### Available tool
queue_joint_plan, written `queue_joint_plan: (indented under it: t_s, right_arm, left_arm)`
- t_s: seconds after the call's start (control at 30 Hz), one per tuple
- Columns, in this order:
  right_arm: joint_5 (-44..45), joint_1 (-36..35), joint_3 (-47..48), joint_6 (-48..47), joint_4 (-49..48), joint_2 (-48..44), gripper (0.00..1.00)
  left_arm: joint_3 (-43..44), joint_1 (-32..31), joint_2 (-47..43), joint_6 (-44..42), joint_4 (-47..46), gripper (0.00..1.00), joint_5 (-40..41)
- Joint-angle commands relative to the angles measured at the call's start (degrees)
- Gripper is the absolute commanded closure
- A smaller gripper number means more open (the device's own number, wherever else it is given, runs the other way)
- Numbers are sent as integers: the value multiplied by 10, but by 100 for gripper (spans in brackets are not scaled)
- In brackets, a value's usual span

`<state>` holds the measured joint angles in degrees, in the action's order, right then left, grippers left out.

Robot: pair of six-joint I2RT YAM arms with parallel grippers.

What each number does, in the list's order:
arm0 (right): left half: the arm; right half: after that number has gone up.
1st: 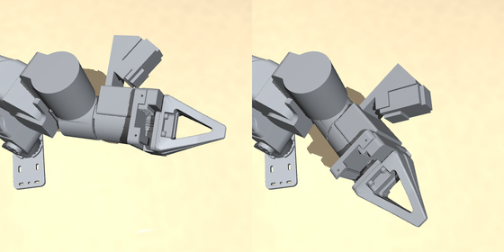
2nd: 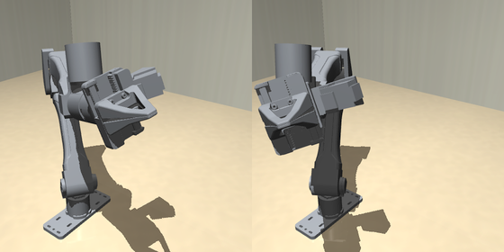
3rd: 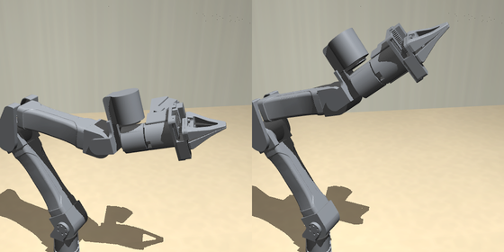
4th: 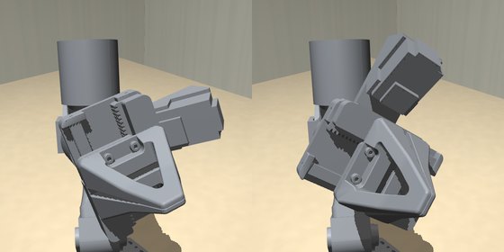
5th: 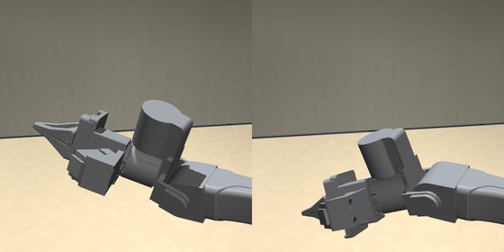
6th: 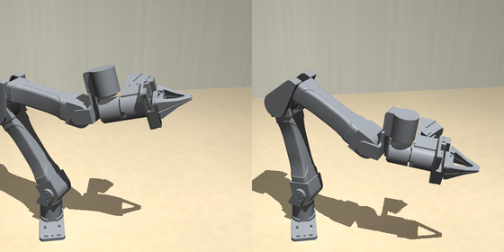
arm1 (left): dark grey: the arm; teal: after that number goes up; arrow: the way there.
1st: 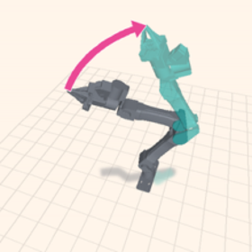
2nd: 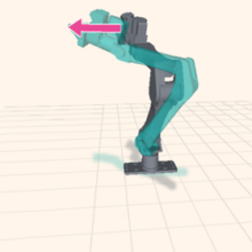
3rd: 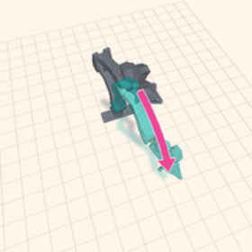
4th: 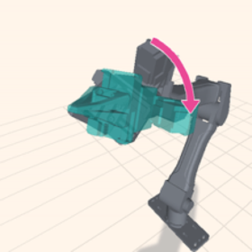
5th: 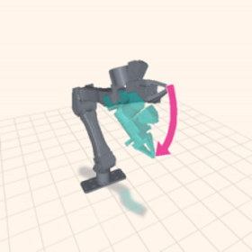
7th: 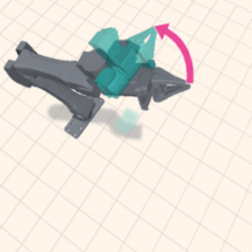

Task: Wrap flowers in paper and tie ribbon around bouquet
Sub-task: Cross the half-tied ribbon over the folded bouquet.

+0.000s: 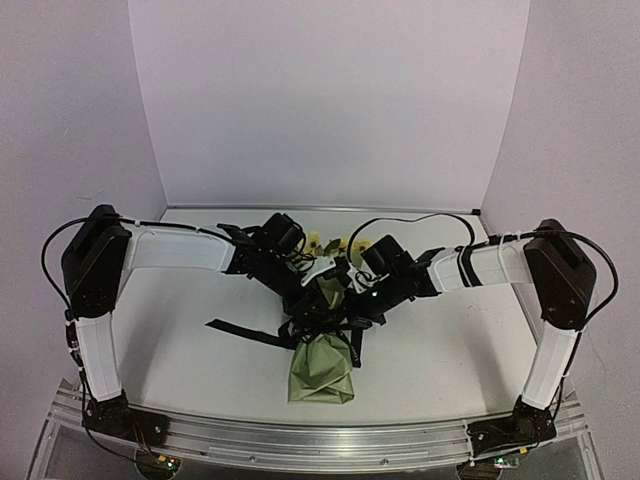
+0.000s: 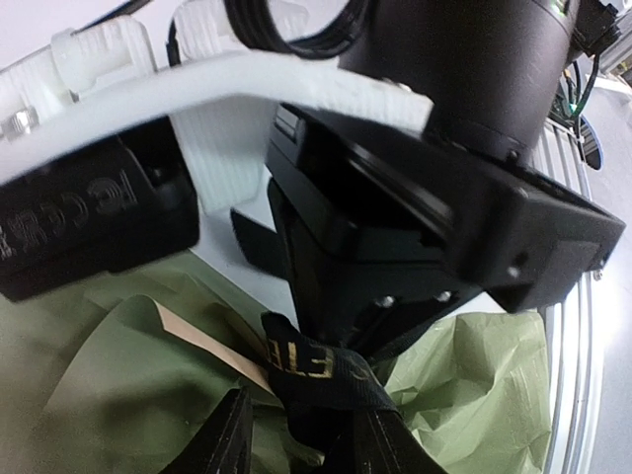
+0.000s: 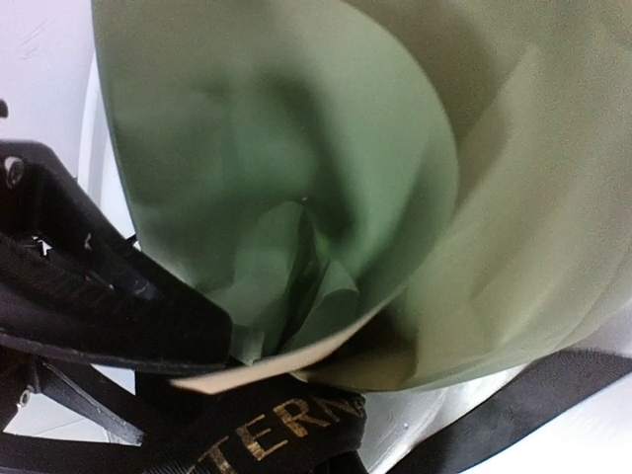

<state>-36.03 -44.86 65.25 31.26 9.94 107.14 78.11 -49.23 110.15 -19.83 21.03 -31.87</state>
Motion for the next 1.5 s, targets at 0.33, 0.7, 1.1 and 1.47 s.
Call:
queue_joint_plan:
  t_s: [0.33,0.7,1.1,1.47]
  right_arm:
    - [-33,2,35,-17,-12,-4,97]
    - [-22,2,46,-18,-7,2,95]
    - [-6,2,40,-25,1,-3,90]
    - [21,2,-21,-49,0,-58,74]
  left_arm:
    - [15,-2,18,5,-9,63,1]
    - [14,-2,18,11,-17,81,5]
    - [-22,-1,-22,29,-68,100,37]
    - [-78,-1,-66,71,-147,100,109]
